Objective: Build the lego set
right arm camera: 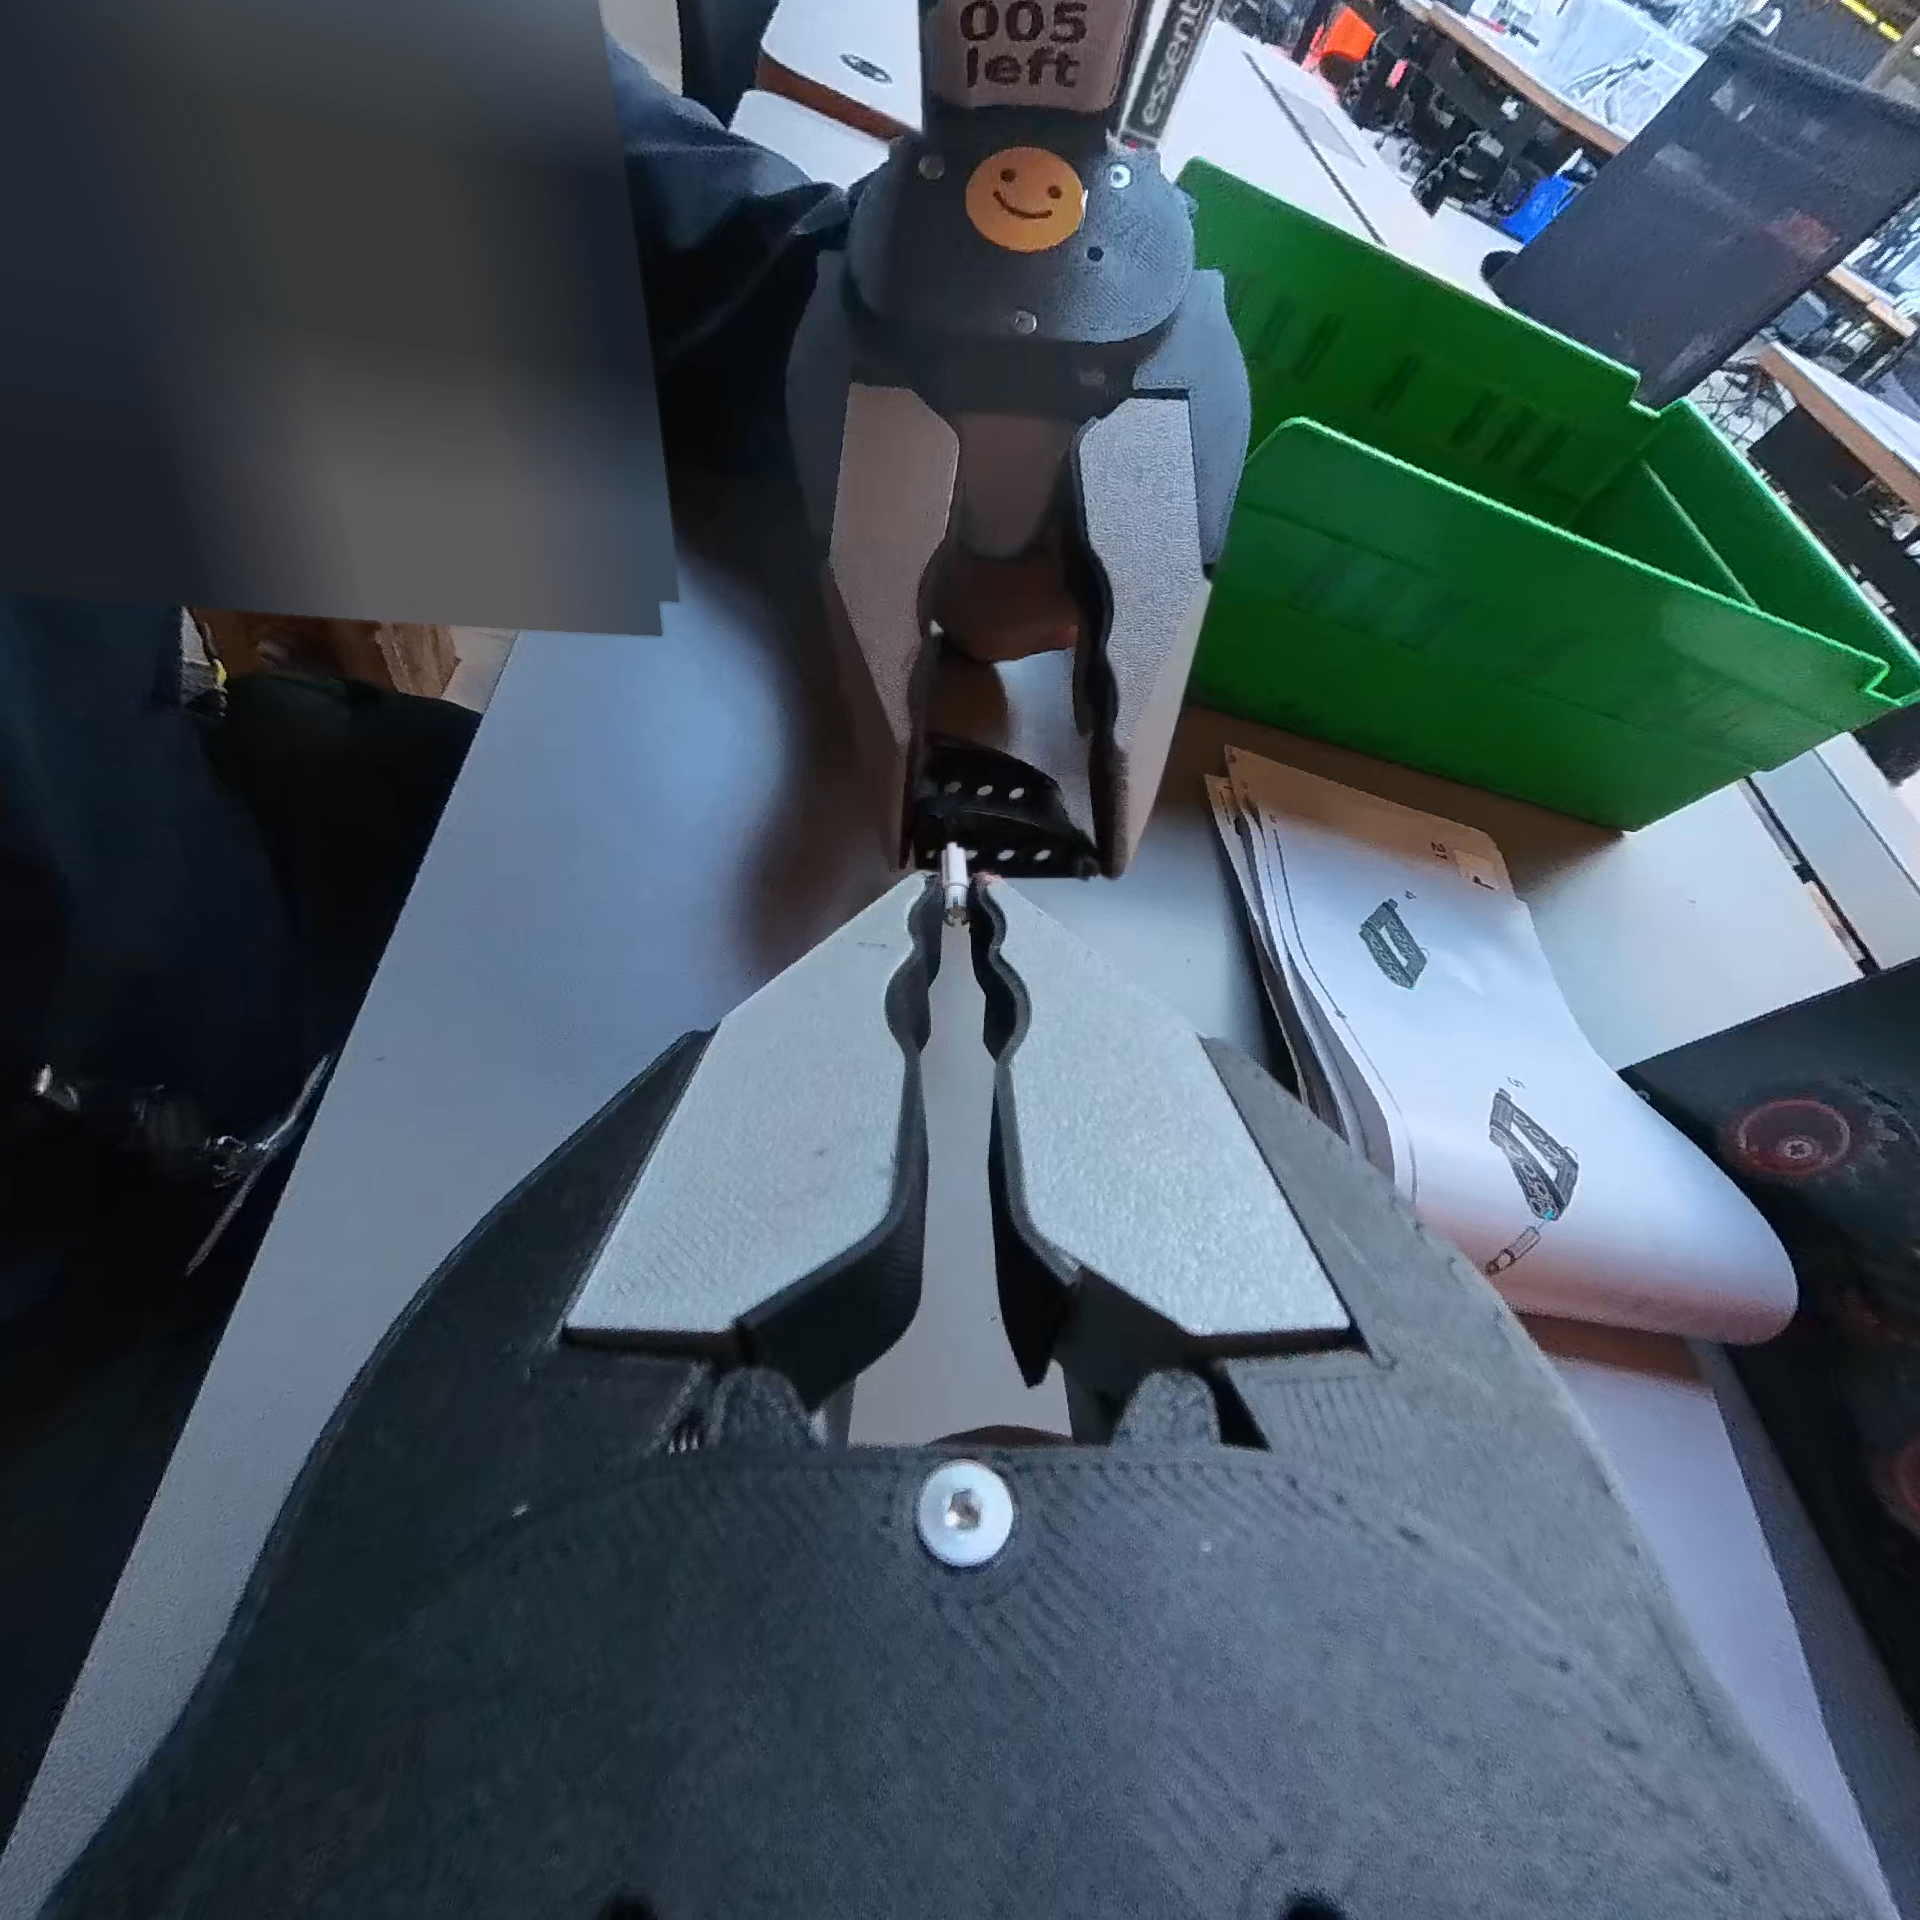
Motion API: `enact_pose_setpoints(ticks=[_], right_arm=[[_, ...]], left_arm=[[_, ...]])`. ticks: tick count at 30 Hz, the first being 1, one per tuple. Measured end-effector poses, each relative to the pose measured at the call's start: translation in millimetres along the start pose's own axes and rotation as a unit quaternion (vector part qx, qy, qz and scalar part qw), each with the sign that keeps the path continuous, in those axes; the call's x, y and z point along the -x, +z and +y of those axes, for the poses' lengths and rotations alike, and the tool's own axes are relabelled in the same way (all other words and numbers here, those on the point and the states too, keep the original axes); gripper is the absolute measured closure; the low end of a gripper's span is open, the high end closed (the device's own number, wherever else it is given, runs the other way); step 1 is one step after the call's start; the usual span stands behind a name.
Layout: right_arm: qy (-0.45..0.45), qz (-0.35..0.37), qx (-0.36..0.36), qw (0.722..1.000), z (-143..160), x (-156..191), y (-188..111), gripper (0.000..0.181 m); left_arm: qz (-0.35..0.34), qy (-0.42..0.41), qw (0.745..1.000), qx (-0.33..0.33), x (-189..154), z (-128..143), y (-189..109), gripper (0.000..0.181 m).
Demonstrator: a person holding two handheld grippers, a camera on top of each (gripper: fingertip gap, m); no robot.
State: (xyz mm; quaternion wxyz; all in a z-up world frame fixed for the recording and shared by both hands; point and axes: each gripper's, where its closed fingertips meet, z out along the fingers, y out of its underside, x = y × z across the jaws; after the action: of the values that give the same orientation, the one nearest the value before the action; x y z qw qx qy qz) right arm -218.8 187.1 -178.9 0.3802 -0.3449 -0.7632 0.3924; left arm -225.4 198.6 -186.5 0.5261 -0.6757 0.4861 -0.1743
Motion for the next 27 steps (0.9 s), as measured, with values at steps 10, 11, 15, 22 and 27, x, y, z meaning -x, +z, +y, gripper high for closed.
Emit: enact_pose_setpoints(ticks=[10, 11, 15, 22, 27], right_arm=[[0.021, -0.015, 0.007, 1.0, 4, 2, 2, 0.179], [0.023, -0.014, 0.007, 1.0, 4, 2, 2, 0.179], [0.034, -0.016, 0.005, 0.999, 5, 1, 3, 0.179], [0.058, -0.02, -0.011, 0.998, 1, -3, -1, 0.18], [0.091, -0.014, -0.059, 0.994, -13, -16, -15, 0.179]], left_arm=[[-0.011, -0.004, 1.0, 0.0, 2, -1, 0, 0.144], [-0.012, -0.004, 1.0, -0.001, 2, -1, 0, 0.144], [-0.019, -0.005, 1.0, 0.0, 4, -1, 1, 0.144], [-0.024, -0.038, 0.999, -0.013, 7, -6, 1, 0.144], [-0.024, -0.071, 0.997, -0.035, 13, -11, 0, 0.144]])
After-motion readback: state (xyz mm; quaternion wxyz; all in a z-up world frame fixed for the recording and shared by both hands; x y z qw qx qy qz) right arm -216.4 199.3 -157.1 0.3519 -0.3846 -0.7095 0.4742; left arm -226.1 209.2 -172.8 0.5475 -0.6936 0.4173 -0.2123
